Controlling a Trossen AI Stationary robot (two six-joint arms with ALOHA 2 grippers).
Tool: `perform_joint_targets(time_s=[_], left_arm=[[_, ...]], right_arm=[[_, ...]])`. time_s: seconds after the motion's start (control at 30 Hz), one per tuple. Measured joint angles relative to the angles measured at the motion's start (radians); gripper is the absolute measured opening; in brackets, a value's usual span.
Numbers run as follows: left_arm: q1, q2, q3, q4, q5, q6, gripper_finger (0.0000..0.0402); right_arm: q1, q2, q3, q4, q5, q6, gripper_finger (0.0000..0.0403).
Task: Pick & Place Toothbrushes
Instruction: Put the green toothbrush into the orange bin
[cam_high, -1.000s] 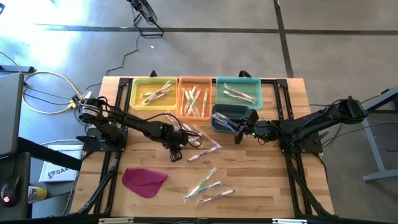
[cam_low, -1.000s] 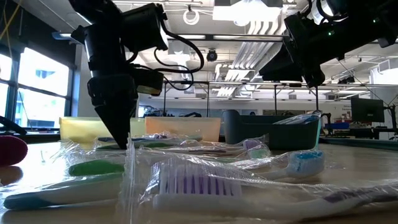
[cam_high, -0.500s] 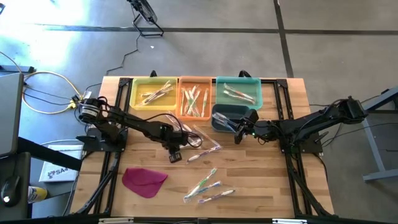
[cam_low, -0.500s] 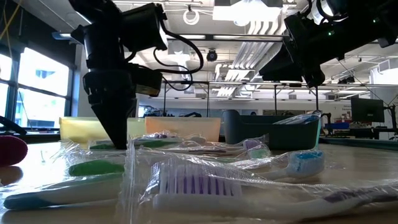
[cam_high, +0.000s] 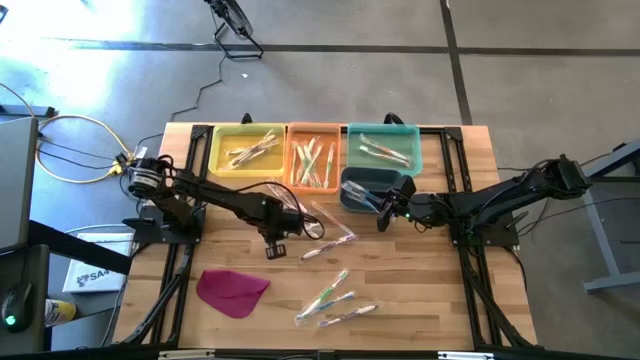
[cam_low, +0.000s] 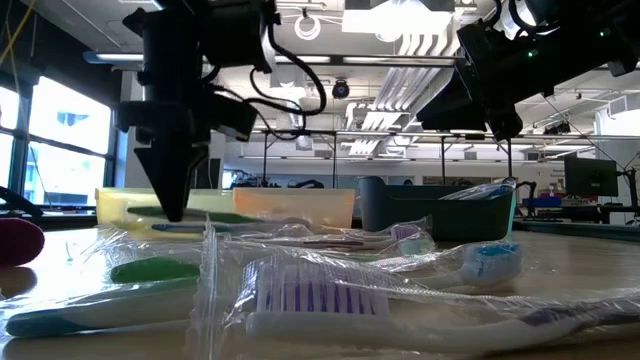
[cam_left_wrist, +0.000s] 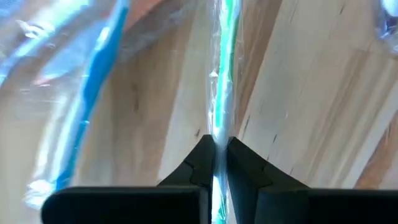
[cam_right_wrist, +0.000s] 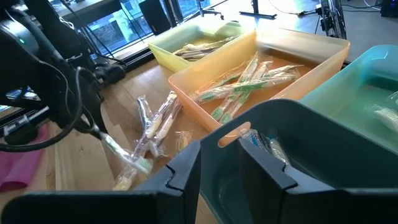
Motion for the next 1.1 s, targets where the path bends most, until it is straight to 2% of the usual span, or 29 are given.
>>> perform_joint_targets(time_s=[0.33,0.47,0.73,0.9,1.0,1.1], left_arm=[[0.0,-0.002,0.141,-0.175,-0.019,0.07,0.0021],[0.0,-0.003,0.169,-0.192,-0.025,0.064,0.0021],[0.0,-0.003,0.173,-0.153,-0.034,0.053,0.0021],[0.0,-0.027,0.174,-0.229,-0.036,0.044,0.0022],[-0.001,-0.059,0.157,-0.31,-0.051,-0.023,0.0022],[-0.031,-0.115,0.121,-0.32,-0.074,-0.1,0.0022]], right_arm=[[0.0,0.0,0.0,0.0,0.0,-0.003,0.0097],[0.0,0.0,0.0,0.0,0.0,-0.003,0.0097],[0.0,0.0,0.0,0.0,0.0,-0.003,0.0097],[0.0,0.0,0.0,0.0,0.0,-0.003,0.0097],[0.0,0.0,0.0,0.001,0.0,-0.003,0.0097],[0.0,0.0,0.0,0.0,0.0,-0.003,0.0097]])
